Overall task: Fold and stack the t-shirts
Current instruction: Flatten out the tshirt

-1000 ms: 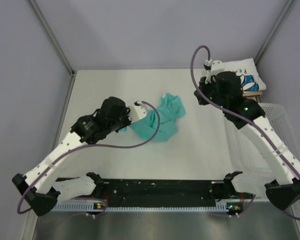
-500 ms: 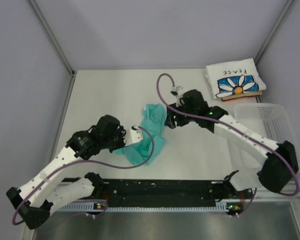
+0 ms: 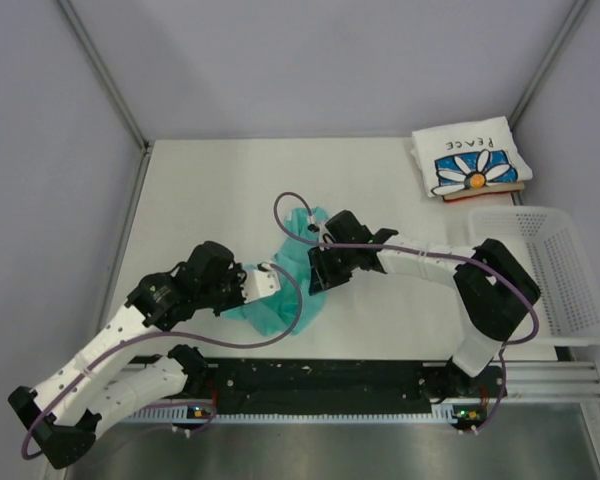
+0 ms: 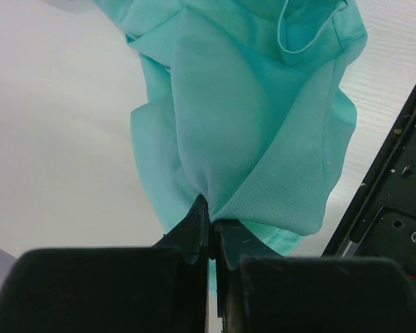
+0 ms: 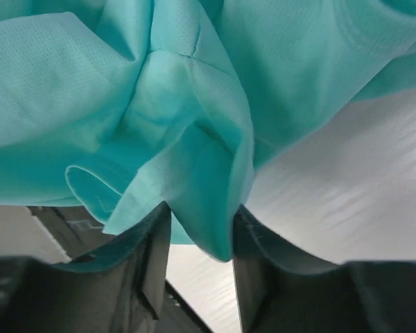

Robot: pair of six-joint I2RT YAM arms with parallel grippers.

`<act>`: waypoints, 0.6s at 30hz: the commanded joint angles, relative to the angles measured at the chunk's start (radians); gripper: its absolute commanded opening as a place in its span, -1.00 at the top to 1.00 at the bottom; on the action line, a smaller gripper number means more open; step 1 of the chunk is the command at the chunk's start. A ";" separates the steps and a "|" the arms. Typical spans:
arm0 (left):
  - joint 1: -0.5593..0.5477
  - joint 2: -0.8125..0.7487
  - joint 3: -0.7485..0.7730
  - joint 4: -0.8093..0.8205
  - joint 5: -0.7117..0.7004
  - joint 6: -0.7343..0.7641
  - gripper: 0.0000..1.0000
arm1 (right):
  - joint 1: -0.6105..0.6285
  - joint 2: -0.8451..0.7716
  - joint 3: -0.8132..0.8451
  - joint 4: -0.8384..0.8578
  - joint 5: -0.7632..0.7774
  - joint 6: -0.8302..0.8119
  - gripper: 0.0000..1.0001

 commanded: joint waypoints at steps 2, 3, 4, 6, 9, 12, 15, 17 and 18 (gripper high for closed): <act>-0.002 -0.025 0.004 0.004 -0.009 -0.014 1.00 | 0.004 -0.002 -0.021 0.084 -0.128 0.067 0.89; -0.002 -0.032 0.007 0.003 -0.020 -0.014 1.00 | 0.004 -0.008 -0.019 0.084 -0.122 0.070 1.00; -0.002 -0.038 0.011 0.004 -0.037 -0.017 1.00 | 0.001 -0.031 -0.021 0.079 -0.110 0.070 1.00; -0.004 -0.044 0.017 0.010 -0.109 -0.024 1.00 | -0.013 -0.087 -0.016 0.065 -0.061 0.064 1.00; 0.002 -0.036 0.026 0.073 -0.264 -0.025 1.00 | -0.045 -0.207 0.063 -0.020 0.025 0.007 1.00; 0.039 0.016 0.087 0.141 -0.411 -0.002 1.00 | -0.088 -0.313 0.250 -0.125 0.137 -0.071 1.00; 0.064 0.083 0.254 0.087 -0.442 -0.028 1.00 | -0.102 -0.422 0.395 -0.168 0.252 -0.165 1.00; 0.062 0.109 0.399 -0.006 -0.384 -0.054 1.00 | -0.102 -0.491 0.455 -0.176 0.266 -0.218 1.00; 0.062 0.111 0.449 -0.052 -0.350 -0.059 1.00 | -0.102 -0.520 0.479 -0.182 0.248 -0.246 1.00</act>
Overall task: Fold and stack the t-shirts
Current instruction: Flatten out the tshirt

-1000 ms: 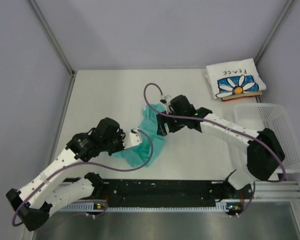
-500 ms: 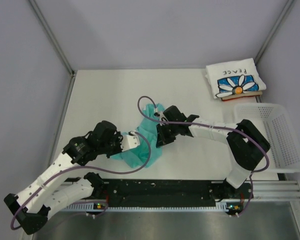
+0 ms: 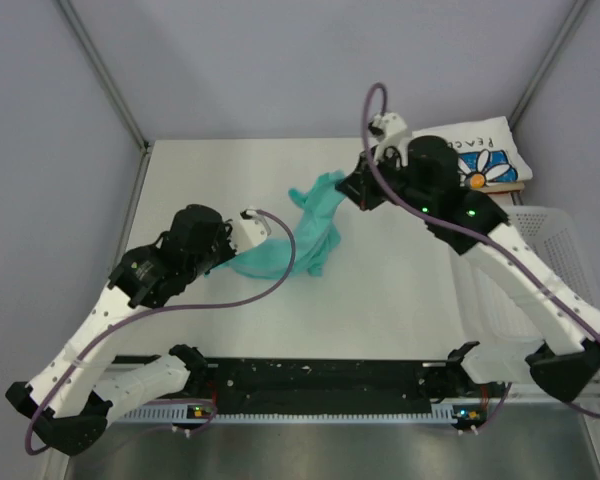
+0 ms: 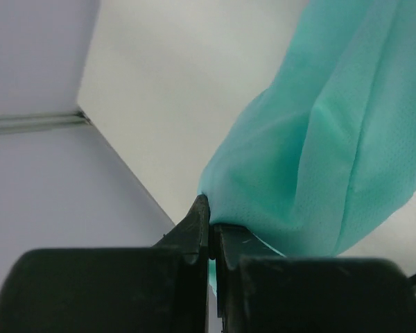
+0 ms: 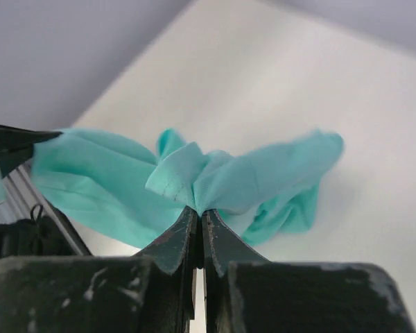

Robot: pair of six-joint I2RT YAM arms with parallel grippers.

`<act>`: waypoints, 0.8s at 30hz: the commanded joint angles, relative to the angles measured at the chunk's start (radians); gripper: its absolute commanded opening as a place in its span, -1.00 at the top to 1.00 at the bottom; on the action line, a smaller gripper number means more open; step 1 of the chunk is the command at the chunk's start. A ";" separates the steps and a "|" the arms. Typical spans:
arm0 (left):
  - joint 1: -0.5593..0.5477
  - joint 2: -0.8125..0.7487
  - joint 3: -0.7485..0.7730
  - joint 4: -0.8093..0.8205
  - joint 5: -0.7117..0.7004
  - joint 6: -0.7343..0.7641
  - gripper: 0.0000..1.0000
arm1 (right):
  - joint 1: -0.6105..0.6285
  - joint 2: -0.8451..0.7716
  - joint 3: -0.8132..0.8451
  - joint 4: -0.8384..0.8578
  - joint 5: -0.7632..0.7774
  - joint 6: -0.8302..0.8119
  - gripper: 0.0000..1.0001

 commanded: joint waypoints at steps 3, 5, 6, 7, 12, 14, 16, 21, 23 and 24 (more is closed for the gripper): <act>0.000 -0.034 0.346 -0.169 0.129 -0.036 1.00 | 0.008 -0.296 0.207 -0.087 -0.005 -0.222 1.00; -0.001 -0.059 0.392 -0.209 0.209 -0.025 1.00 | 0.015 -0.353 0.238 -0.100 -0.038 -0.238 1.00; 0.000 -0.068 0.423 -0.226 0.264 -0.019 1.00 | 0.016 -0.381 0.260 -0.100 -0.053 -0.239 1.00; 0.000 -0.072 0.453 -0.243 0.324 -0.018 1.00 | 0.016 -0.398 0.278 -0.100 -0.078 -0.236 1.00; -0.001 -0.060 0.570 -0.257 0.453 -0.022 1.00 | 0.016 -0.426 0.341 -0.089 -0.185 -0.195 1.00; 0.000 -0.051 0.547 -0.225 0.429 -0.022 1.00 | 0.016 -0.410 0.330 -0.087 -0.166 -0.187 1.00; -0.001 -0.037 0.497 -0.168 0.358 -0.030 1.00 | 0.016 -0.384 0.318 -0.087 -0.083 -0.199 1.00; 0.000 0.035 0.349 0.055 0.067 -0.053 1.00 | -0.025 -0.211 0.353 -0.084 0.117 -0.242 1.00; 0.008 0.068 0.328 0.113 0.007 -0.053 1.00 | -0.070 -0.141 0.390 -0.078 0.141 -0.216 1.00; 0.012 0.090 0.329 0.127 0.002 -0.057 1.00 | -0.088 -0.116 0.405 -0.068 0.155 -0.207 1.00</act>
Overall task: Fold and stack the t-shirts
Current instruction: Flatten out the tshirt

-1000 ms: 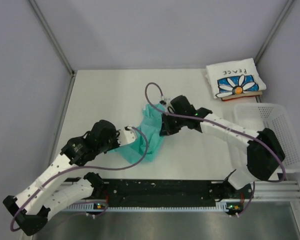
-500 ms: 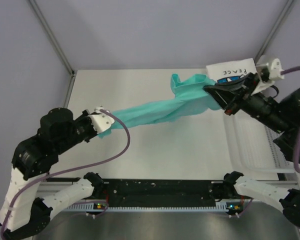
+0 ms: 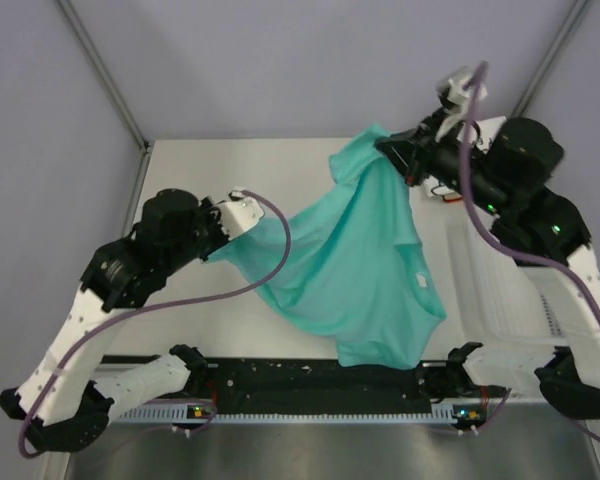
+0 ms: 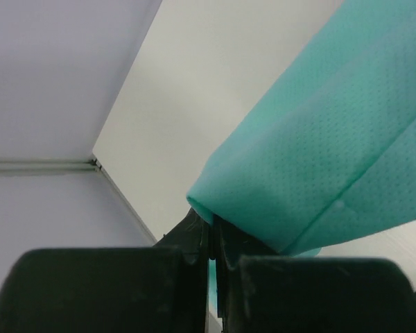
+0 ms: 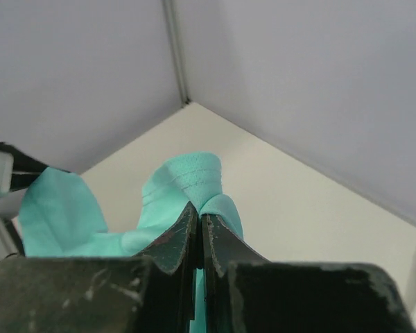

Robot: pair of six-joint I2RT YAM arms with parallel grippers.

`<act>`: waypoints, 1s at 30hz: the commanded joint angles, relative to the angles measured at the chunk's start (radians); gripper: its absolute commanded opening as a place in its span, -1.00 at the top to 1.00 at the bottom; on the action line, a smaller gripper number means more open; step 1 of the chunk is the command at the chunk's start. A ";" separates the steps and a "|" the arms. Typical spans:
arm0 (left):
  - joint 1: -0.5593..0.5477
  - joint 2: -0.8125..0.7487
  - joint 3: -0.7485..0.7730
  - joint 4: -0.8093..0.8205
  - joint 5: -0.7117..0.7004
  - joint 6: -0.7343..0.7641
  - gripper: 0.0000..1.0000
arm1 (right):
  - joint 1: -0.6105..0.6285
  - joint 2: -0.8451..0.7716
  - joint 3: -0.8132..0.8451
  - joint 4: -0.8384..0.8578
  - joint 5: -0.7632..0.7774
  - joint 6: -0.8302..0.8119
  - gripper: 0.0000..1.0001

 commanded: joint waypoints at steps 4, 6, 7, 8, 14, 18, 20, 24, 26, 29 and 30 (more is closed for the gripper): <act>0.024 0.093 -0.015 0.207 -0.153 -0.042 1.00 | -0.072 0.147 0.059 0.064 0.181 -0.006 1.00; 0.023 0.078 -0.015 0.196 -0.136 -0.046 1.00 | -0.069 0.118 0.052 0.062 0.172 -0.028 1.00; 0.023 0.067 -0.013 0.184 -0.116 -0.045 1.00 | -0.069 0.093 0.039 0.061 0.165 -0.039 1.00; 0.023 0.053 -0.004 0.162 -0.089 -0.045 1.00 | -0.072 0.070 0.030 0.056 0.134 -0.052 1.00; 0.021 -0.024 0.042 -0.034 0.264 0.030 1.00 | -0.072 -0.103 0.009 -0.002 -0.106 -0.055 1.00; 0.021 -0.062 0.097 -0.105 0.396 0.036 1.00 | -0.072 -0.186 0.010 -0.001 -0.260 -0.033 1.00; 0.021 -0.062 0.128 -0.117 0.418 0.032 1.00 | -0.072 -0.203 0.013 0.012 -0.268 -0.019 1.00; 0.020 -0.042 0.123 -0.074 0.410 -0.002 1.00 | -0.071 -0.174 0.021 0.019 -0.166 -0.024 1.00; 0.021 -0.019 0.064 -0.024 0.366 -0.016 1.00 | -0.072 -0.122 0.018 0.019 -0.100 -0.044 1.00; 0.021 0.031 -0.044 0.056 0.282 -0.042 1.00 | -0.072 0.010 0.022 0.018 0.000 -0.103 1.00; 0.024 0.050 -0.099 0.082 0.265 -0.052 1.00 | -0.075 0.068 0.032 0.019 0.028 -0.122 1.00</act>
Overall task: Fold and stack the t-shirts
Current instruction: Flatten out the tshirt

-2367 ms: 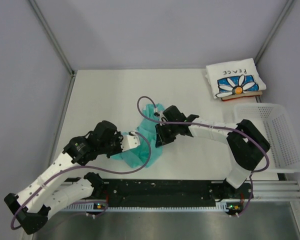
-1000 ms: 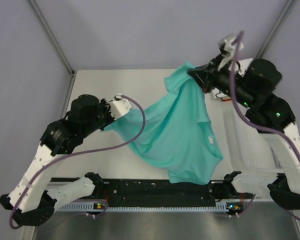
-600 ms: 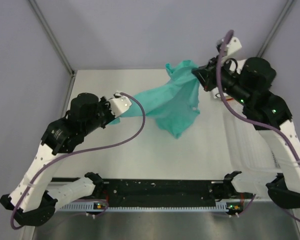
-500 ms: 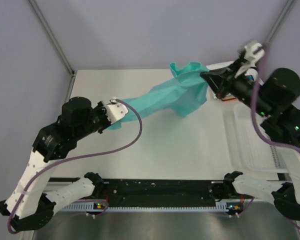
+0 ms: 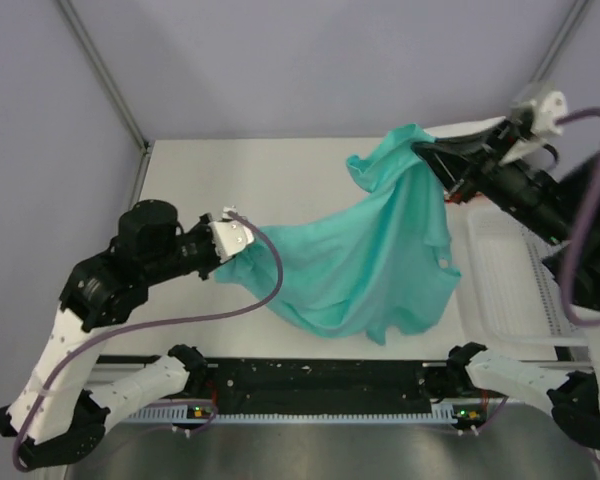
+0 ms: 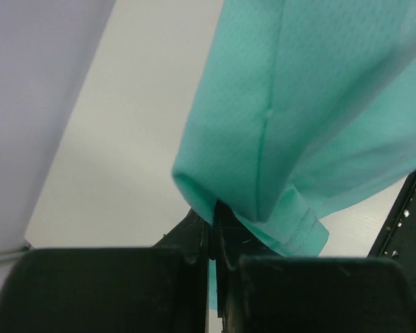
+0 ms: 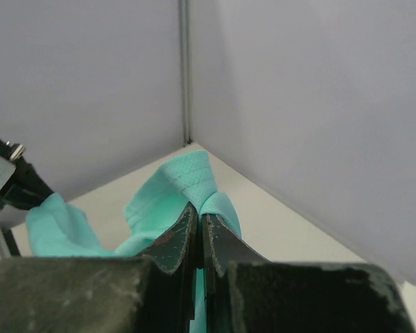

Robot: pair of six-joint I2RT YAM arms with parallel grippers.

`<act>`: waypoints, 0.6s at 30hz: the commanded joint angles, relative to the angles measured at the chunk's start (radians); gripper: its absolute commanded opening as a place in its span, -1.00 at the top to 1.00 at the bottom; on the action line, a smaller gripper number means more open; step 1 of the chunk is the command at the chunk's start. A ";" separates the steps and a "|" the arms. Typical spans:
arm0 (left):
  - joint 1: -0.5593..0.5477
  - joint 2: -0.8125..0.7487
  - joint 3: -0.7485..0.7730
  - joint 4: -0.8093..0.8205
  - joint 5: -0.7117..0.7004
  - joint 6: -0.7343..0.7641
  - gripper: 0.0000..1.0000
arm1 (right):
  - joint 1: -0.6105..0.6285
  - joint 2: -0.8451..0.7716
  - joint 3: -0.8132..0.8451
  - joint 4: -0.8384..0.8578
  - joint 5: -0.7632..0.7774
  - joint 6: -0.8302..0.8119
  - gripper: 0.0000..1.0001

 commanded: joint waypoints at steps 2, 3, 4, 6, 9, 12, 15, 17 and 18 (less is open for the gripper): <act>0.014 0.122 -0.204 0.177 -0.118 -0.062 1.00 | -0.045 0.349 0.030 0.019 0.159 -0.074 1.00; 0.026 0.144 -0.232 0.220 -0.125 -0.069 1.00 | -0.063 0.423 0.046 0.033 0.151 -0.066 1.00; 0.046 0.164 -0.255 0.257 -0.139 -0.077 1.00 | -0.083 0.484 0.064 0.048 0.142 -0.057 1.00; 0.100 0.230 -0.281 0.332 -0.194 -0.105 0.95 | -0.100 0.639 0.116 0.077 0.128 -0.049 1.00; 0.231 0.369 -0.264 0.395 -0.150 -0.154 0.71 | -0.115 0.858 0.257 0.084 0.179 -0.037 1.00; 0.334 0.501 -0.235 0.461 -0.124 -0.195 0.02 | -0.143 1.052 0.391 0.056 0.277 0.027 0.21; 0.405 0.622 -0.163 0.475 -0.170 -0.214 -0.37 | -0.178 1.133 0.451 -0.033 0.318 0.083 -0.37; 0.434 0.670 -0.110 0.455 -0.169 -0.206 -0.43 | -0.183 1.095 0.343 -0.047 0.357 0.078 -0.42; 0.444 0.676 -0.096 0.447 -0.149 -0.198 -0.43 | -0.182 1.056 0.281 -0.047 0.372 0.072 -0.43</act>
